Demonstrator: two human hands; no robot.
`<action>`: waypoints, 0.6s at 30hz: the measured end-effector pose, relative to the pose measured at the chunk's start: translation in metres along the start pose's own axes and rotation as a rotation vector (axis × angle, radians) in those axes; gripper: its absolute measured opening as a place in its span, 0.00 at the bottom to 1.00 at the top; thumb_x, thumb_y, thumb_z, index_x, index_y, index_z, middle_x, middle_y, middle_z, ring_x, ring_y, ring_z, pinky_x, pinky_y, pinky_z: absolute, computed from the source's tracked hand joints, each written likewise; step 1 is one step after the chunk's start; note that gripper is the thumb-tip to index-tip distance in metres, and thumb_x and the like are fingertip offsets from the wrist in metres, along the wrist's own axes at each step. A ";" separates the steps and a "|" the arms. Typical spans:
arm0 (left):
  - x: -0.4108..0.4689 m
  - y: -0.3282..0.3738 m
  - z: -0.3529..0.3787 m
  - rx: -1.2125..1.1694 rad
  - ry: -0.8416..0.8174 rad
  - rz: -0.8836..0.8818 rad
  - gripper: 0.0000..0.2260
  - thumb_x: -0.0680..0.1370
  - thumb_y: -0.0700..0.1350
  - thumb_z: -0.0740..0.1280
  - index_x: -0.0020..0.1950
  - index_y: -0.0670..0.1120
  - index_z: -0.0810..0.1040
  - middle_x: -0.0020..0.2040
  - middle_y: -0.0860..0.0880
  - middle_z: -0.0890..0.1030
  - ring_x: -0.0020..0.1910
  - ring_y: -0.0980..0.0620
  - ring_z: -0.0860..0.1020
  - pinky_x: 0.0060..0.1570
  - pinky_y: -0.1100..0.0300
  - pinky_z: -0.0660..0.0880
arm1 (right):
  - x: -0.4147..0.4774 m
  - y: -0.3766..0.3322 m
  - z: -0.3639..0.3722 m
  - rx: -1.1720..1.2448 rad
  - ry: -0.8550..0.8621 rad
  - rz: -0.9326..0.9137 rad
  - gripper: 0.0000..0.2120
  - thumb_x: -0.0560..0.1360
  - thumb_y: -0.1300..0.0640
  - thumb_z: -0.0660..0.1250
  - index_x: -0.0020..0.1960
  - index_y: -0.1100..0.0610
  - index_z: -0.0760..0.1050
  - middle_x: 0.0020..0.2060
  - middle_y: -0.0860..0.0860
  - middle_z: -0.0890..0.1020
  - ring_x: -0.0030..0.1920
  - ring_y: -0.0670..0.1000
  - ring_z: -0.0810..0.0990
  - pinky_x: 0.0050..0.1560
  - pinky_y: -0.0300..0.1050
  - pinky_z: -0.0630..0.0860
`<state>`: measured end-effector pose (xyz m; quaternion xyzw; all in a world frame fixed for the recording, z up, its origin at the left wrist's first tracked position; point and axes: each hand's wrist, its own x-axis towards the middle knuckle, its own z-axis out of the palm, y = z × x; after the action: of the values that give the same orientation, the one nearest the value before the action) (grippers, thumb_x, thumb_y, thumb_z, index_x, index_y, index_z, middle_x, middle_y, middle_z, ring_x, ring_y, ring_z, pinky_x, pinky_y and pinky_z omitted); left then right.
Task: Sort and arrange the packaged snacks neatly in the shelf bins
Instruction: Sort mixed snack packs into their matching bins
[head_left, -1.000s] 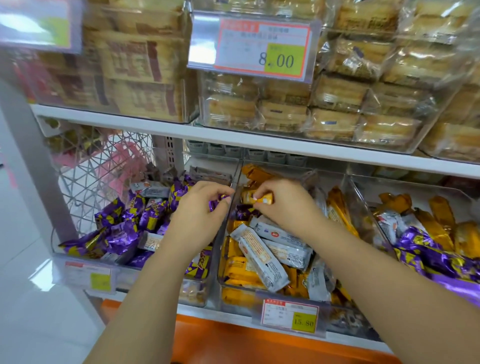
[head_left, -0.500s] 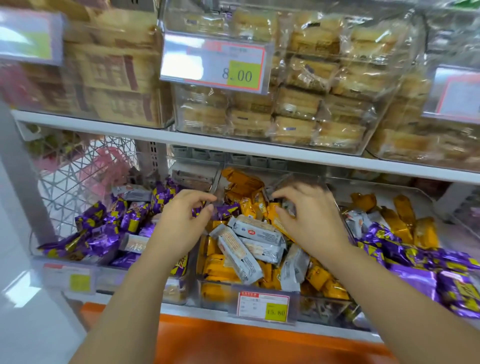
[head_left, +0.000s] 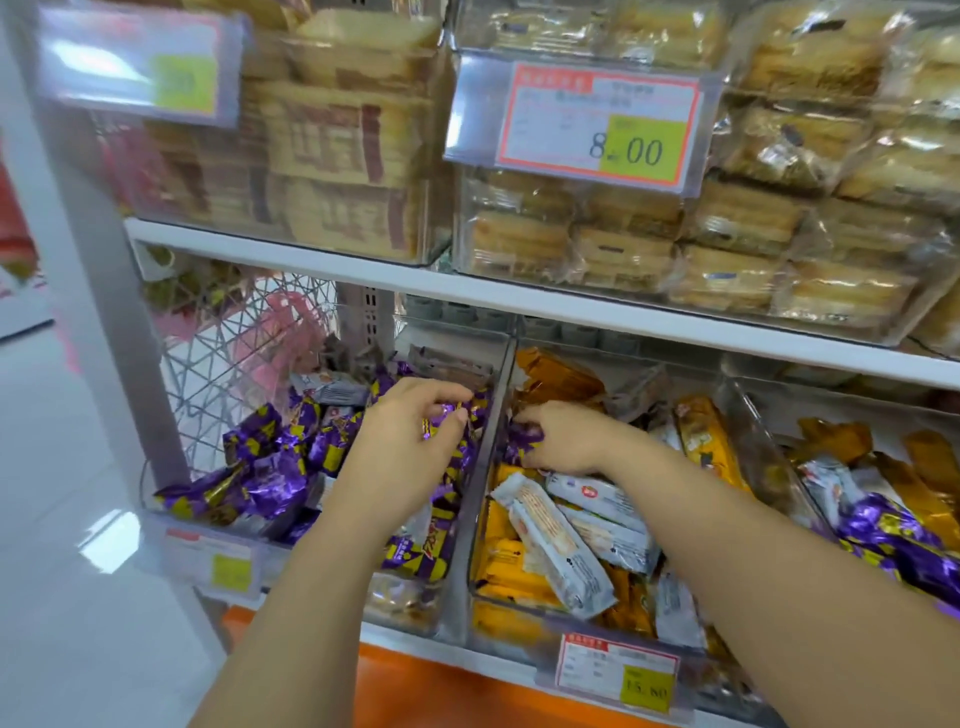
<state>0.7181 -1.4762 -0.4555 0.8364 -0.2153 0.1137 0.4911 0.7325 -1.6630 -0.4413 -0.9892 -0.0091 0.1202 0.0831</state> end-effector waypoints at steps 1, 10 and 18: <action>0.000 0.000 0.000 0.003 -0.006 -0.003 0.06 0.79 0.45 0.64 0.53 0.56 0.76 0.55 0.57 0.74 0.48 0.73 0.71 0.41 0.79 0.68 | -0.001 0.000 0.002 -0.065 0.042 0.016 0.18 0.74 0.55 0.67 0.64 0.53 0.74 0.60 0.53 0.78 0.56 0.56 0.78 0.55 0.49 0.77; -0.003 0.013 0.011 0.036 -0.025 0.037 0.08 0.79 0.43 0.64 0.57 0.51 0.79 0.56 0.55 0.75 0.51 0.62 0.74 0.42 0.79 0.66 | -0.068 0.002 -0.004 0.082 0.671 0.056 0.08 0.77 0.49 0.64 0.56 0.45 0.77 0.44 0.46 0.81 0.46 0.50 0.79 0.41 0.43 0.72; -0.010 0.068 0.051 0.081 -0.030 0.246 0.08 0.77 0.40 0.66 0.54 0.49 0.81 0.45 0.58 0.74 0.43 0.58 0.74 0.48 0.67 0.69 | -0.147 0.052 0.015 0.317 0.991 -0.046 0.10 0.74 0.63 0.67 0.54 0.53 0.78 0.50 0.44 0.79 0.43 0.42 0.75 0.44 0.42 0.74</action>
<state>0.6756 -1.5467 -0.4319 0.8243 -0.3189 0.1692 0.4361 0.5858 -1.7174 -0.4294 -0.9023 0.0276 -0.3643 0.2287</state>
